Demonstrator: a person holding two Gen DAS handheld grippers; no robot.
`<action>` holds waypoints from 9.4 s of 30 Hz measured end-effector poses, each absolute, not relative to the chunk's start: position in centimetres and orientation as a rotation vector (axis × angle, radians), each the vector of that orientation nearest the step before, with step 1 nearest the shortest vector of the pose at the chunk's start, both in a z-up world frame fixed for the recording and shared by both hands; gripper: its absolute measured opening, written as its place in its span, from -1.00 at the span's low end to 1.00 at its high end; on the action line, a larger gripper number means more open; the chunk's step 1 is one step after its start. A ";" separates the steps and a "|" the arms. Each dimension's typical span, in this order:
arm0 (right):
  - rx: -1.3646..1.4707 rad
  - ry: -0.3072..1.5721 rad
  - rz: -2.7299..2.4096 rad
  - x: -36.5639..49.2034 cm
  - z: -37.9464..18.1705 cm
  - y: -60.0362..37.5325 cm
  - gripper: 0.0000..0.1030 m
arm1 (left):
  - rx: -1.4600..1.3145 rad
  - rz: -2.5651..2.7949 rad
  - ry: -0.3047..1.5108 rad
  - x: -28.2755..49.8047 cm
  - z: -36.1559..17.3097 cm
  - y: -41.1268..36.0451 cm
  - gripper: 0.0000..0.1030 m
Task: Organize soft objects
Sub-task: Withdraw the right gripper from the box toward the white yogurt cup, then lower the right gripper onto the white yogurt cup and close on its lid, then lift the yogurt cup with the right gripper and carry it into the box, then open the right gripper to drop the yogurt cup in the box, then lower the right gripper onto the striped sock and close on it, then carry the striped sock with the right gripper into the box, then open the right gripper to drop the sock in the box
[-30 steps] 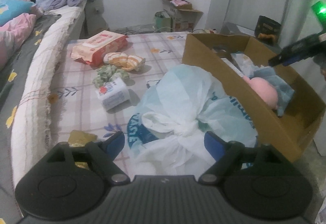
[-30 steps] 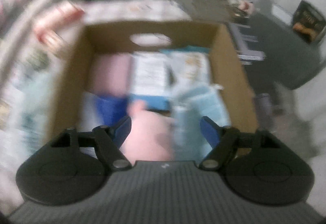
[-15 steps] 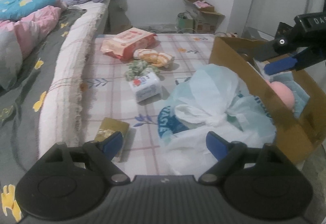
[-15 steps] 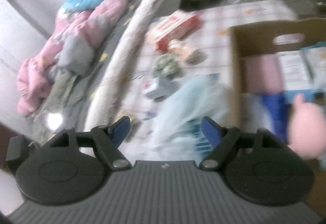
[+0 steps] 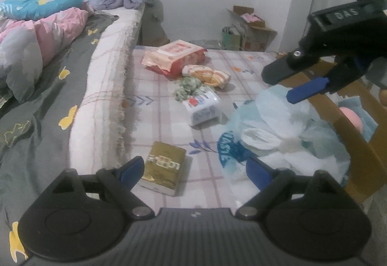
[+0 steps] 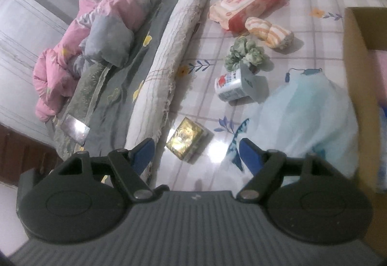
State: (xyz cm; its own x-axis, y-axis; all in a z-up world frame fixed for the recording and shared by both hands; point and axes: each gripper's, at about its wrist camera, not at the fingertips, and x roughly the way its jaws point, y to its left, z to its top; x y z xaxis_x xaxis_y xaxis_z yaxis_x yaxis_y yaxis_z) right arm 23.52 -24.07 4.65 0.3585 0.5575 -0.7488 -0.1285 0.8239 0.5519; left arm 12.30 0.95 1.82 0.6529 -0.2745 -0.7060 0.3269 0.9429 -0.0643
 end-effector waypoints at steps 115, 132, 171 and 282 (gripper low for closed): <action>0.709 1.035 0.484 25.7 6.7 -31.0 -0.46 | 0.122 -0.571 0.623 16.0 7.9 -10.3 -0.04; 0.920 1.047 0.137 8.7 0.3 -50.4 -0.41 | 0.292 -0.939 0.891 10.8 1.6 -28.6 -0.05; 0.635 1.121 0.113 15.2 2.0 -46.7 0.01 | 0.169 -0.618 0.732 15.5 6.2 -12.9 0.58; 0.405 1.107 -0.155 7.0 -1.8 -55.5 0.02 | 0.141 -0.888 0.882 11.1 3.8 -23.4 0.54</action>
State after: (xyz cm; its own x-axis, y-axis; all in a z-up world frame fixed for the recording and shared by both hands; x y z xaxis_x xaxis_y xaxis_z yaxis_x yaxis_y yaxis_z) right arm 7.03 -55.49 -1.84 0.4457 0.0779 -0.8918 0.3200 0.9165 0.2400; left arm 11.11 -23.37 3.77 0.3147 -0.6166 -0.7216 0.7256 0.6464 -0.2359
